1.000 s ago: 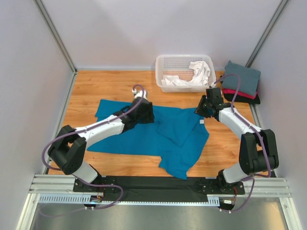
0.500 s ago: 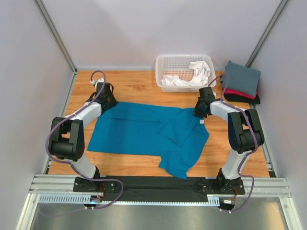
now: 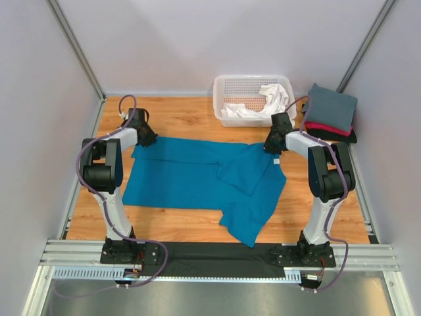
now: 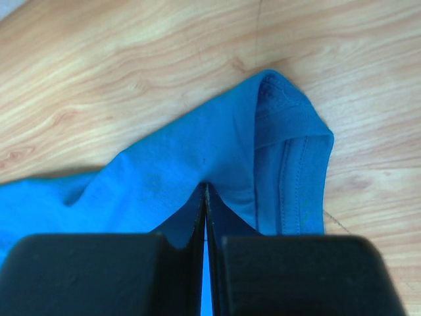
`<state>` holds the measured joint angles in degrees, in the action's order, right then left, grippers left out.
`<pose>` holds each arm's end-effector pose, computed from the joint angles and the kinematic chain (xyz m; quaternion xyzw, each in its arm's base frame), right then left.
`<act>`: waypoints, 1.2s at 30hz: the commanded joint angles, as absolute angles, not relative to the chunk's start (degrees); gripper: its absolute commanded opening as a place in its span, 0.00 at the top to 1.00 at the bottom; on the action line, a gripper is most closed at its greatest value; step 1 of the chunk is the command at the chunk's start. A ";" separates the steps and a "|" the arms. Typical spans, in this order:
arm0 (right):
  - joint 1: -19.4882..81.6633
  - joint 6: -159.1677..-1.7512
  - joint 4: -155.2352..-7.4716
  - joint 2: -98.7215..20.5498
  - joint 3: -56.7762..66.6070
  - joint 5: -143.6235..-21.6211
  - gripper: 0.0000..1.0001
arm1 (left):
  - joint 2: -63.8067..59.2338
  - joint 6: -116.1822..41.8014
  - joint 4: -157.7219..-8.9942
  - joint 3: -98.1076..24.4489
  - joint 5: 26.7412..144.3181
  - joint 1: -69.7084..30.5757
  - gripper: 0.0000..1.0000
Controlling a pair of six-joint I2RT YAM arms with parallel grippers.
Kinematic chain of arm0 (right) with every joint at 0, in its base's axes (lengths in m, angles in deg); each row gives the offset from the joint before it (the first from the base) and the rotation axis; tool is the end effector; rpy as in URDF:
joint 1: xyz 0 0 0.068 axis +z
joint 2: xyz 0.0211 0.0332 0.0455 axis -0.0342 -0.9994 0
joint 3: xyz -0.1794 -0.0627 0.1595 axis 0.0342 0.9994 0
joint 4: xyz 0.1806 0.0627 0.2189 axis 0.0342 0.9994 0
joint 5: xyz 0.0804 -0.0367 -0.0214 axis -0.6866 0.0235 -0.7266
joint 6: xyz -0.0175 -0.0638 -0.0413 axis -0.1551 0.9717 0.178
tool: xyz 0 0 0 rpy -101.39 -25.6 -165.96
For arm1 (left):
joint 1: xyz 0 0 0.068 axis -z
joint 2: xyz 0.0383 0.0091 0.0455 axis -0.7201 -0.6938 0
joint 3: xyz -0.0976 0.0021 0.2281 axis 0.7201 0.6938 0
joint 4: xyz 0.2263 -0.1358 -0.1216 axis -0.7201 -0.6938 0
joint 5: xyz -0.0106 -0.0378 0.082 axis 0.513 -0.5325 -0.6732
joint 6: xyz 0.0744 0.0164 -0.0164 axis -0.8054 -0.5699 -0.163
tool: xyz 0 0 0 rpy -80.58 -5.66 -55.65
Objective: Fold and stack the t-shirts
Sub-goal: Fold the tshirt
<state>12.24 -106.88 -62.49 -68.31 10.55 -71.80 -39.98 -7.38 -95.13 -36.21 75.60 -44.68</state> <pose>0.4166 0.0718 0.0829 0.1991 0.9443 0.0718 0.2521 0.4478 -0.0089 0.0851 -0.3271 0.8846 -0.1082 0.3142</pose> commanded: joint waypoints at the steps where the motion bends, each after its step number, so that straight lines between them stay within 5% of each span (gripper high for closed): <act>1: 11.10 -107.22 -60.42 -71.38 7.79 -68.74 1.00 | -43.50 -4.31 -98.64 -39.71 78.32 -45.45 1.00; 13: 9.52 -104.85 -56.82 -77.10 -2.41 -67.68 1.00 | -46.85 -5.79 -101.73 -47.98 81.65 -47.56 1.00; 19: 9.61 -102.65 -56.72 -67.89 -1.37 -72.25 0.97 | -34.04 -12.20 -96.79 -40.78 81.76 -47.21 0.95; 20: 9.69 -102.47 -56.55 -64.39 -1.02 -72.78 0.94 | -30.02 -13.16 -97.58 -40.77 80.62 -47.21 0.91; 25: 9.61 -103.26 -55.41 -53.12 2.93 -74.10 0.65 | -14.97 -14.41 -99.25 -35.34 80.70 -47.30 0.39; 32: 9.61 -106.33 -48.22 -30.83 16.70 -70.86 0.10 | 13.29 -7.84 -106.54 -19.37 74.92 -47.30 0.29; 36: 9.52 -111.50 -45.48 -17.53 28.14 -71.72 0.00 | 27.48 -1.32 -115.40 -9.42 70.25 -47.38 0.29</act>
<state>9.75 -106.94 -51.21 -23.76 21.44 -72.00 21.68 -7.62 -104.40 -15.62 75.29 -46.97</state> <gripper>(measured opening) 0.997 0.710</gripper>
